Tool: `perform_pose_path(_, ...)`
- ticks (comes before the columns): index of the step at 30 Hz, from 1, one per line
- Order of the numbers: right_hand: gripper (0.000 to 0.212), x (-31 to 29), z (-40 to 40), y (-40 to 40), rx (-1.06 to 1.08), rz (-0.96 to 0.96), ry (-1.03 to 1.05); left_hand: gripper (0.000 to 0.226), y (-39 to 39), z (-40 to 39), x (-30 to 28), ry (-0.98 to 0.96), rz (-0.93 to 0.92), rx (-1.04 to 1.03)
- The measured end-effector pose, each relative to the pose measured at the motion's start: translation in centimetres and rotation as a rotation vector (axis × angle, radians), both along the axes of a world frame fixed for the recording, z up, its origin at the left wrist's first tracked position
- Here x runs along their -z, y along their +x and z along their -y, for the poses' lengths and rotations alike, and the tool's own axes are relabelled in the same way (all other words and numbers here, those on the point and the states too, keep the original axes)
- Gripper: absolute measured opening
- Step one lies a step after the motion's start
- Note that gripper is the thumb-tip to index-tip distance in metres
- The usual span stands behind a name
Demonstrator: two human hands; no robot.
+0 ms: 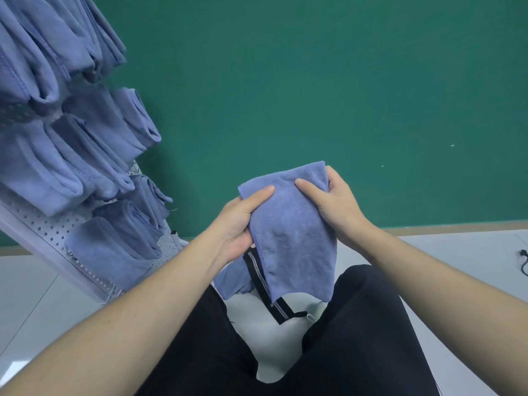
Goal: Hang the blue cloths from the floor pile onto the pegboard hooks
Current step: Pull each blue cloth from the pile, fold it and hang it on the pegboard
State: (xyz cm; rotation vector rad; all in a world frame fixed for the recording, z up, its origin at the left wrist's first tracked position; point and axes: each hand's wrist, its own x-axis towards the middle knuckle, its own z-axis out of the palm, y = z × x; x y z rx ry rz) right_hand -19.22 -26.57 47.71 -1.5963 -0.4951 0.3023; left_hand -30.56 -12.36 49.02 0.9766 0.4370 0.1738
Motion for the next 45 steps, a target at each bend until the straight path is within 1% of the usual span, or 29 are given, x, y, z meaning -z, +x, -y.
perform_pose_path(2, 0.026, 0.0, 0.0, -0.1, 0.002, 0.019, -0.003, 0.031, 0.0, 0.0, 0.1, 0.029, -0.014, -0.034)
perform_pose_path(4, 0.027, 0.0, 0.0, -0.2, 0.007, 0.032, -0.017, 0.025, 0.1, 0.1, 0.3, 0.098, -0.029, -0.099)
perform_pose_path(7, 0.038, 0.1, -0.2, -0.2, 0.013, 0.030, -0.053, 0.015, 0.1, 0.6, 0.7, 0.206, -0.031, -0.197)
perform_pose_path(10, 0.043, 0.2, -0.6, -0.3, 0.033, 0.048, -0.111, 0.010, 0.2, 1.1, 1.1, 0.360, -0.033, -0.306)
perform_pose_path(13, 0.050, 0.7, -1.2, -0.4, 0.086, 0.060, -0.104, 0.010, 0.3, 1.4, 1.6, 0.473, -0.023, -0.355)
perform_pose_path(16, 0.047, 1.0, -1.7, -0.7, 0.174, 0.102, -0.107, 0.003, 0.4, 1.5, 2.1, 0.614, 0.005, -0.351)
perform_pose_path(19, 0.043, 1.1, -2.4, -1.2, 0.209, 0.127, -0.132, 0.013, 0.5, 1.7, 2.5, 0.693, 0.024, -0.336)
perform_pose_path(22, 0.039, 1.4, -2.7, -1.6, 0.196, 0.095, -0.113, 0.014, 0.8, 1.7, 3.0, 0.761, 0.016, -0.380)
perform_pose_path(25, 0.039, 1.7, -2.9, -2.0, 0.188, 0.092, -0.112, 0.013, 1.1, 1.8, 3.2, 0.769, 0.017, -0.411)
perform_pose_path(29, 0.034, 1.8, -3.1, -2.3, 0.196, 0.085, -0.141, 0.011, 1.3, 2.5, 3.5, 0.761, 0.022, -0.375)
perform_pose_path(34, 0.029, 1.2, -3.4, -3.4, 0.105, -0.099, -0.042, 0.005, 1.7, 2.0, 3.2, 0.779, 0.013, -0.389)
perform_pose_path(36, 0.026, 1.1, -3.4, -3.7, 0.058, -0.126, -0.008, 0.003, 1.7, 1.9, 3.1, 0.755, 0.006, -0.379)
perform_pose_path(39, 0.022, 0.9, -3.2, -4.0, 0.024, -0.125, 0.023, 0.008, 1.5, 1.8, 2.9, 0.677, 0.004, -0.363)
perform_pose_path(42, 0.037, 0.3, -2.6, -4.1, -0.034, -0.173, 0.062, 0.012, 1.4, 1.4, 2.8, 0.609, 0.000, -0.320)
perform_pose_path(44, 0.037, 0.2, -2.4, -4.0, -0.105, -0.170, 0.067, 0.015, 1.4, 1.4, 2.7, 0.611, 0.006, -0.286)
perform_pose_path(45, 0.035, 0.3, -2.3, -3.9, -0.144, -0.168, 0.077, 0.022, 1.4, 1.4, 2.7, 0.619, 0.006, -0.279)
